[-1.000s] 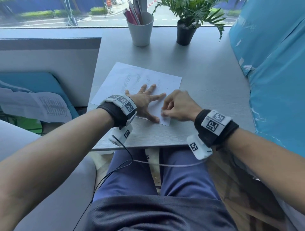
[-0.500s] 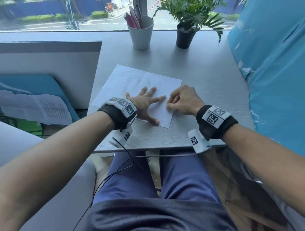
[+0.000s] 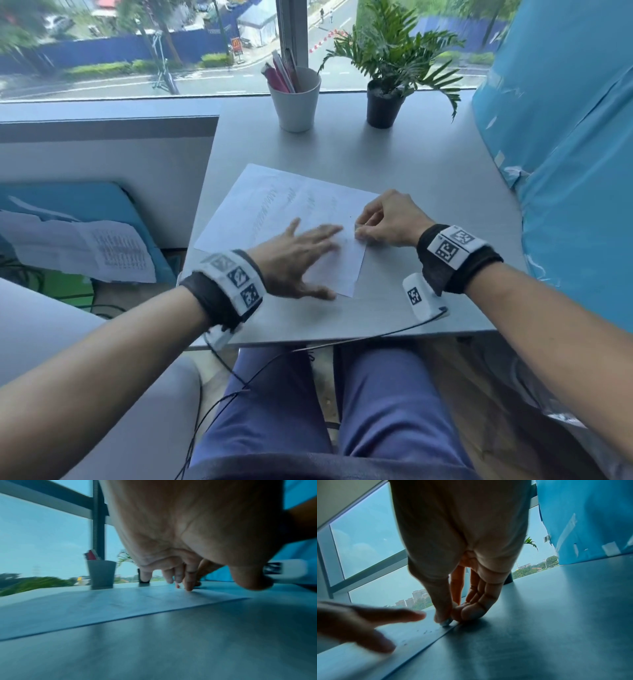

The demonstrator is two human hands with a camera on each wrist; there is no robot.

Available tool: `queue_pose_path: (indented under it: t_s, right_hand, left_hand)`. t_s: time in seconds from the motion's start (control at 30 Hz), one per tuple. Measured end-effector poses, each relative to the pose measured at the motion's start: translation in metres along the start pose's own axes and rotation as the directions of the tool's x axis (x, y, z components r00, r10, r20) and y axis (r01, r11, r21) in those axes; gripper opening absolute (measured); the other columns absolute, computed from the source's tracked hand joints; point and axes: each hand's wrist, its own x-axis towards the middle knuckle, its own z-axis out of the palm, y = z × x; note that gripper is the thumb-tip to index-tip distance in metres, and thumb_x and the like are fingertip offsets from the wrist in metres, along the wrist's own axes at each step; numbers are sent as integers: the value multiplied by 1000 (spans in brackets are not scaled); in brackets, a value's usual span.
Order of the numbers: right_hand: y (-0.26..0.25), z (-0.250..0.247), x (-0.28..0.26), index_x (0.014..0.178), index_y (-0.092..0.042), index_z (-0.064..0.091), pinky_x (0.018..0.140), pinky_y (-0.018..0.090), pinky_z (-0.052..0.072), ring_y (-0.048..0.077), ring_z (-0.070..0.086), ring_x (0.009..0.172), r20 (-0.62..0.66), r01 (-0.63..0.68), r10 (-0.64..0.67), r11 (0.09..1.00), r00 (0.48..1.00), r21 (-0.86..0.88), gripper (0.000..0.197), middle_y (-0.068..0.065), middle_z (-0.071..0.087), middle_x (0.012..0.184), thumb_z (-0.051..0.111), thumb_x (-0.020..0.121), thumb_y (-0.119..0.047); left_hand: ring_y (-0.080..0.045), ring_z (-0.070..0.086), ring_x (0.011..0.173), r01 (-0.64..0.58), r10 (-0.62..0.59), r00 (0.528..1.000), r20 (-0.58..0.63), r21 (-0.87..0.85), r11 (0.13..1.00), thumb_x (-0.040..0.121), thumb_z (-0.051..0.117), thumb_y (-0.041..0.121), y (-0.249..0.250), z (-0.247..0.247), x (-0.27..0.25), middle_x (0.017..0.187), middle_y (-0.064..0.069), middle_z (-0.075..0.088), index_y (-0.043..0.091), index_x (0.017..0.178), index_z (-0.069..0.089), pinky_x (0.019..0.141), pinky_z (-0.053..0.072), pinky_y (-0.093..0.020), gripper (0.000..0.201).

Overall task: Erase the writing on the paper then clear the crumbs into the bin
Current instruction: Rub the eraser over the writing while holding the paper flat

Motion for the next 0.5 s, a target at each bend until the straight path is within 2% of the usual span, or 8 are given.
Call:
queue_pose_path:
  t_s: [0.1, 0.2, 0.3, 0.37, 0.43, 0.5]
  right_hand:
    - [2, 0, 1, 85, -16, 79, 55, 3, 46, -2, 62, 61, 12, 8, -8, 1000, 1000, -8, 9, -4, 71, 71, 78, 76, -17]
    - [4, -1, -1, 88, -16, 79, 67, 9, 52, 0, 64, 66, 29, 13, -13, 1000, 999, -13, 12, -4, 73, 75, 79, 76, -15]
    - [6, -1, -2, 92, -12, 79, 58, 4, 47, 7, 64, 65, 31, 10, -10, 1000, 999, 10, 16, 0, 73, 74, 79, 76, -12]
    - [6, -2, -1, 93, -12, 79, 56, 5, 47, 6, 61, 61, 43, 2, -2, 1000, 999, 5, 17, -2, 70, 71, 79, 76, -13]
    - [5, -4, 0, 94, -12, 79, 58, 12, 50, 7, 60, 60, 53, -14, 14, 1000, 998, 1, 17, -2, 69, 70, 80, 76, -13]
    - [4, -3, -1, 93, -11, 79, 58, 11, 50, 6, 59, 59, 52, -15, 15, 1000, 999, -3, 17, -3, 69, 69, 79, 77, -11]
  left_hand:
    - [-12, -9, 152, -282, 283, 958, 45, -26, 959, 87, 39, 74, 21, 20, -8, 166, 5, -10, 22, 159, 7, 122, -6, -48, 95]
    - [-9, -18, 150, -314, 317, 943, 103, -40, 948, 92, 34, 70, 19, 29, -7, 164, 11, -16, 29, 159, -3, 121, -10, -46, 87]
    - [-7, -24, 148, -237, 239, 959, 154, -28, 971, 95, 22, 69, -2, 18, 2, 162, 15, -21, 38, 156, -8, 120, -15, -45, 75]
    - [-9, -25, 147, -135, 131, 975, 177, 12, 991, 92, 14, 71, -22, 8, 11, 160, 13, -24, 41, 155, -11, 120, -14, -47, 74]
    - [-12, -22, 148, 20, -26, 984, 178, 33, 999, 86, 8, 76, -41, -4, 20, 159, 11, -26, 40, 154, -14, 121, -11, -49, 80]
    - [-15, -16, 151, 142, -147, 980, 132, 51, 989, 82, 8, 80, -51, -14, 25, 161, 7, -23, 32, 155, -14, 122, -9, -49, 90]
